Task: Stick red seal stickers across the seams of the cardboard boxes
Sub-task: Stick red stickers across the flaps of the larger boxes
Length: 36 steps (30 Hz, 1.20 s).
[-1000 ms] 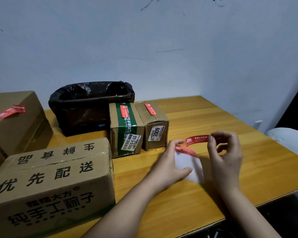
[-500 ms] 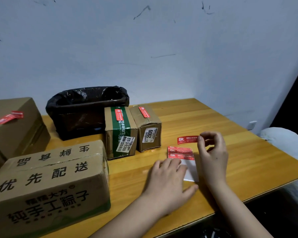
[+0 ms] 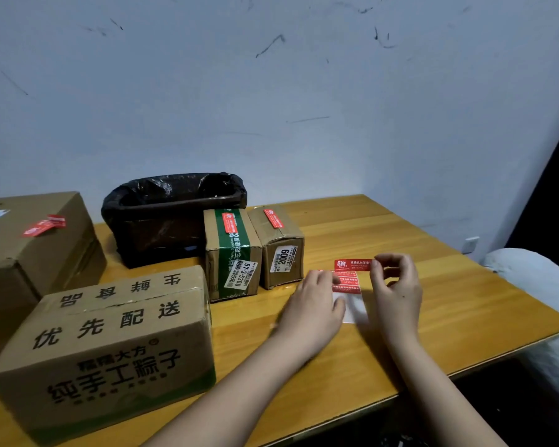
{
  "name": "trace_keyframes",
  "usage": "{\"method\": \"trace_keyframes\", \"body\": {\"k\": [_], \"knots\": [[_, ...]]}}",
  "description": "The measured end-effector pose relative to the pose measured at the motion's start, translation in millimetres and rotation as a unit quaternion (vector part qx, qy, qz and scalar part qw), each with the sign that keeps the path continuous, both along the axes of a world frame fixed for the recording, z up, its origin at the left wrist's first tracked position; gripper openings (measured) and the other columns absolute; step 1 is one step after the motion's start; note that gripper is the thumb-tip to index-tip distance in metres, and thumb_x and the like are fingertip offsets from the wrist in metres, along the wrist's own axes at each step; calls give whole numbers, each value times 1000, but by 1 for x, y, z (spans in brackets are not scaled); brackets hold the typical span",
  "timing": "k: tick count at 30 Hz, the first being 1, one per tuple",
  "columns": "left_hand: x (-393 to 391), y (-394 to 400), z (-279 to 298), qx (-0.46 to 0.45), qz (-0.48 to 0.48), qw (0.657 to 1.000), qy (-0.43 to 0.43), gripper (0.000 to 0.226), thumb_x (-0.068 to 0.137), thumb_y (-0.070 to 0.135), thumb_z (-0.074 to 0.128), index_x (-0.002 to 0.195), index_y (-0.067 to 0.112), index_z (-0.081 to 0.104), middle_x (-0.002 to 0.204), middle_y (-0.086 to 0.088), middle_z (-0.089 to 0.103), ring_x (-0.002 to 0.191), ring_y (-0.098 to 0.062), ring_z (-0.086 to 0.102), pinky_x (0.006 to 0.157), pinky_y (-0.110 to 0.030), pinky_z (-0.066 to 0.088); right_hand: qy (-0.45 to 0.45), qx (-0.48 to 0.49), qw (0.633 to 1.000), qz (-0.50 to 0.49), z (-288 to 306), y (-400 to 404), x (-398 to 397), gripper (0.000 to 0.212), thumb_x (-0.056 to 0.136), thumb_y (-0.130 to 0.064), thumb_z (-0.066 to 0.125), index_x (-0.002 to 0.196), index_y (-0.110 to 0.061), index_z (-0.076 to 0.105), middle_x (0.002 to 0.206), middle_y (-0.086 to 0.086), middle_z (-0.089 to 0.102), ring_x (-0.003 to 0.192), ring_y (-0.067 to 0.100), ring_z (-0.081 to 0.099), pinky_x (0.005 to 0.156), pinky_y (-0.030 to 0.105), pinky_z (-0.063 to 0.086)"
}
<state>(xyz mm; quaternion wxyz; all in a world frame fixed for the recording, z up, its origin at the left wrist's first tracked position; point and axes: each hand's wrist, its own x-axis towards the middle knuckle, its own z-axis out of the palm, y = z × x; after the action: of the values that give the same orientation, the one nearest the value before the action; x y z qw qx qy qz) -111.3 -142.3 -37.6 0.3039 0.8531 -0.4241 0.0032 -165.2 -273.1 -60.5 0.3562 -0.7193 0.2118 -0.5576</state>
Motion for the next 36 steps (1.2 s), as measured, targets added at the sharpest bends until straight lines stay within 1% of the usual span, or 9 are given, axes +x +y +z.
{"method": "trace_keyframes", "body": {"k": [4,7,9,14,18,22,25,30,36], "knots": [[5,12,31,-140,34,986,78,31,93,24,56,119,17,41,114,-1,51,101,-21,59,91,-40,46,-43,40,997,50,16,16,2,15,91,-6,61,90,-20,56,85,-6,60,78,13,58,71,18,45],[8,28,64,-177,37,982,49,43,92,29,58,129,20,39,112,3,54,99,-22,61,90,-40,48,-75,50,991,97,39,39,5,20,92,-7,61,87,-26,55,85,-6,61,77,7,57,71,23,47],[9,42,87,-185,39,982,18,41,90,28,60,127,21,44,105,5,58,92,-20,63,85,-39,51,-95,49,987,121,57,54,7,19,92,-8,60,87,-25,55,85,-4,61,78,9,58,71,22,46],[14,90,125,-219,84,970,-57,11,87,24,64,97,19,63,84,7,66,75,-10,63,77,-32,52,-126,50,976,170,94,89,17,5,92,-9,61,91,-13,58,83,-6,60,76,9,57,70,21,46],[24,133,137,-226,128,964,-62,11,86,31,66,85,20,65,78,10,65,62,1,53,67,-23,48,-124,60,967,216,115,118,31,9,91,-10,62,88,-18,59,85,-3,63,78,14,59,73,25,48],[38,178,138,-231,179,956,-40,16,88,35,62,79,23,61,72,9,64,65,-5,58,63,-24,46,-88,65,954,278,127,156,47,8,90,-12,64,88,-18,62,86,-4,65,78,10,60,71,25,50],[45,206,136,-227,205,952,-23,16,90,33,59,78,23,60,68,7,64,64,-11,61,63,-28,47,-48,52,947,314,129,180,57,4,89,-16,65,89,-20,63,87,-4,67,82,15,63,72,28,52],[52,244,126,-216,244,945,-17,17,90,32,54,74,26,53,68,1,63,68,-22,63,68,-42,51,31,42,937,345,130,206,67,5,87,-18,68,86,-23,66,84,-6,68,78,8,62,71,26,52],[53,263,107,-174,285,942,-33,28,91,42,53,71,24,50,57,1,55,57,-19,52,59,-35,45,128,-14,932,339,127,222,69,10,85,-23,69,78,-29,66,75,-9,66,67,-4,57,63,18,44]]}}
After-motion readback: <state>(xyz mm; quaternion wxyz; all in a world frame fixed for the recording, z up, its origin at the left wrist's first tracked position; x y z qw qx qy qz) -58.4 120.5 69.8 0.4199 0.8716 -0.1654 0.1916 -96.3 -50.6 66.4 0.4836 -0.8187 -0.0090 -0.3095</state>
